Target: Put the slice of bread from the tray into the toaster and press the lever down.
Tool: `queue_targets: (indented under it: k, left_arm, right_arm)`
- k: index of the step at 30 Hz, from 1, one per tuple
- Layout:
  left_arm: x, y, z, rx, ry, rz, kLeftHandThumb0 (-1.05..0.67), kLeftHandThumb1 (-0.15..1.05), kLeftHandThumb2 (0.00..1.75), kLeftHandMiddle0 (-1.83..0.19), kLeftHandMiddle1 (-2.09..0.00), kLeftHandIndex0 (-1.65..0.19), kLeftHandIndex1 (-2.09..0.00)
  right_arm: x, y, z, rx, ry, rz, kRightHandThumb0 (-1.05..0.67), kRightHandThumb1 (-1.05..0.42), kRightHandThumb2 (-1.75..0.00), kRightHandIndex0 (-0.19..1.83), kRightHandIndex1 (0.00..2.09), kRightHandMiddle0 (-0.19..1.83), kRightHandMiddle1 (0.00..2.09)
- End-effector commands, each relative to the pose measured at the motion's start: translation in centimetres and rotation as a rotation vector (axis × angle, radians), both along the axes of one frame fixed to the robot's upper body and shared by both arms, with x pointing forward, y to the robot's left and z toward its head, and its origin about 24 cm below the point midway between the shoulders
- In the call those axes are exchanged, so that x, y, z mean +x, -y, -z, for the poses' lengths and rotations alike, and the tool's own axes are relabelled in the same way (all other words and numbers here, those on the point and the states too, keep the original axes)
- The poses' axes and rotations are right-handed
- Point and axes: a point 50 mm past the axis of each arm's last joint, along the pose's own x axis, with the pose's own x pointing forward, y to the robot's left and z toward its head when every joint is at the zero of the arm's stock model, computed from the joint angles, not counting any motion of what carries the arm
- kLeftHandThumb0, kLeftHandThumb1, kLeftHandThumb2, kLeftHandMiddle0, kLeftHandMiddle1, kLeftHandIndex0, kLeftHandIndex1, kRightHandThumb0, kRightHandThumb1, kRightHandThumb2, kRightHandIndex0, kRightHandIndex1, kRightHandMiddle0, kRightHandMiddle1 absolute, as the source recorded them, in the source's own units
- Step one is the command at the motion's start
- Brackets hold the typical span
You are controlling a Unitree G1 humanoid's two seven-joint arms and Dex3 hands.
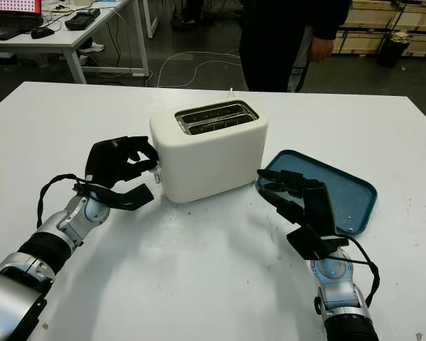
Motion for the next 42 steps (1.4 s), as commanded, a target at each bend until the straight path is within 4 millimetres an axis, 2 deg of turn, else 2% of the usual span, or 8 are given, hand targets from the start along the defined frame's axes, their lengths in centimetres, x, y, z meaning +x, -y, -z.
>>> queue_targets:
  k: [1,4,13,20,26,35,39,42]
  left_arm:
    - [-2.6,5.8,2.9,0.059,-0.201,0.252,-0.36,0.81,0.00,-0.77,-1.49,-1.01,-0.68]
    - [-2.7,4.9,0.4,0.035,-0.073,0.236,-0.36,0.78,0.00,-0.82,-1.52,-0.97,-0.86]
    - [-3.6,3.9,-4.2,0.018,0.100,0.248,-0.38,0.76,0.00,-0.95,-1.45,-1.00,-0.99]
    - [-3.8,2.5,-7.1,0.077,0.209,0.212,-0.35,0.72,0.00,-0.96,-1.42,-1.00,-0.89]
    - [-4.1,2.2,-8.1,0.111,0.280,0.206,-0.37,0.71,0.00,-0.95,-1.48,-1.07,-0.82]
    - [-5.7,1.8,-9.2,0.063,0.341,0.252,-0.38,0.72,0.00,-0.95,-1.49,-1.04,-0.81]
    - [-6.9,1.2,-9.1,-0.083,0.274,0.280,-0.37,0.73,0.01,-0.91,-1.58,-1.01,-0.80]
    - [-7.8,0.2,-7.9,-0.220,0.183,0.259,-0.37,0.77,0.03,-0.86,-1.56,-0.95,-0.78]
  right_arm:
    - [0.2,0.1,-0.4,-0.002,0.028,-0.014,-0.50,-0.87,0.00,0.93,0.52,1.05,0.00]
    - [0.2,0.0,-0.4,0.000,0.029,-0.017,-0.49,-0.86,0.00,0.93,0.51,1.05,0.00]
    - [0.1,-0.1,-0.3,-0.002,0.025,-0.017,-0.48,-0.86,0.00,0.93,0.49,1.05,0.00]
    - [0.1,-0.3,-0.1,0.009,0.023,-0.025,-0.47,-0.85,0.00,0.94,0.48,1.05,0.00]
    - [0.2,-0.3,0.0,0.012,0.021,-0.025,-0.48,-0.85,0.00,0.94,0.47,1.05,0.00]
    - [0.7,-0.1,-0.6,0.021,0.048,0.017,-0.50,-0.88,-0.01,0.94,0.46,1.02,0.00]
    - [1.3,0.5,-1.4,0.036,0.079,0.051,-0.53,-0.90,-0.01,0.92,0.45,1.00,0.00]
    - [2.0,0.8,-1.8,0.121,0.053,0.049,-0.54,-0.90,-0.01,0.91,0.43,1.00,0.00]
